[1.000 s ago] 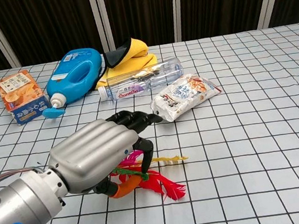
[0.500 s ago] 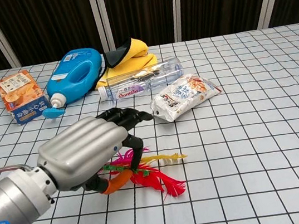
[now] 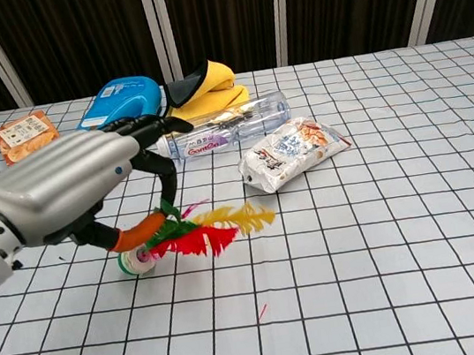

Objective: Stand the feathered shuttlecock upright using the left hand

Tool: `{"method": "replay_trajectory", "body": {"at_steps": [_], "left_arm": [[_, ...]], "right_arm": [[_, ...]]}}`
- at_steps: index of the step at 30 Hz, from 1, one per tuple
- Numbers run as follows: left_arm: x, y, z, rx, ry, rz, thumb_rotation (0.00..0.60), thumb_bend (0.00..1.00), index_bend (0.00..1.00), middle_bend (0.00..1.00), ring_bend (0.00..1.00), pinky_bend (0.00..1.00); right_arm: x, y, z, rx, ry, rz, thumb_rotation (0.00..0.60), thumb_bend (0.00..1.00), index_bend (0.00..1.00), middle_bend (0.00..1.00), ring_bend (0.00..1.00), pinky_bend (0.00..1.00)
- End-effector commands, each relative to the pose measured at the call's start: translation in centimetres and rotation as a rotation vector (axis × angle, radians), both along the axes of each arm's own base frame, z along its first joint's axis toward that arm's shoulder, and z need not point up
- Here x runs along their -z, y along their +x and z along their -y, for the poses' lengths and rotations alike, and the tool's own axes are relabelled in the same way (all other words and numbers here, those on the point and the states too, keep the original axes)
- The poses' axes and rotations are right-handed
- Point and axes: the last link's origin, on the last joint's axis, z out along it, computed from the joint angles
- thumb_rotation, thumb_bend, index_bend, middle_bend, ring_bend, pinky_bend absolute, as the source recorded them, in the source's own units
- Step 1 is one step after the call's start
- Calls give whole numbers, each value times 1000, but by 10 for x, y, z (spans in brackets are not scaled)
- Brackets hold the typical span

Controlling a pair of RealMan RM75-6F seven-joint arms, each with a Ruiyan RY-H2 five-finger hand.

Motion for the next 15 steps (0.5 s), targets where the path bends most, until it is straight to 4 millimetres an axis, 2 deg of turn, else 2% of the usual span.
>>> {"method": "replay_trajectory", "body": {"at_steps": [1,9,15], "left_arm": [[-13,-7,-4,-16,21,8,600,624,570,47,0,0],[-24,-24,-11,-68,35,19,600,622,570,46,0,0],[-29,-34,-5,-86,26,35,600,608,555,39,0,0]], "right_arm": [[0,0,0,0,0,-2,600,334,0,0,0,0],[1,0,0,0,2,-9,600,334,0,0,0,0],[1,0,0,1,1,-10,600,333,0,0,0,0]]}}
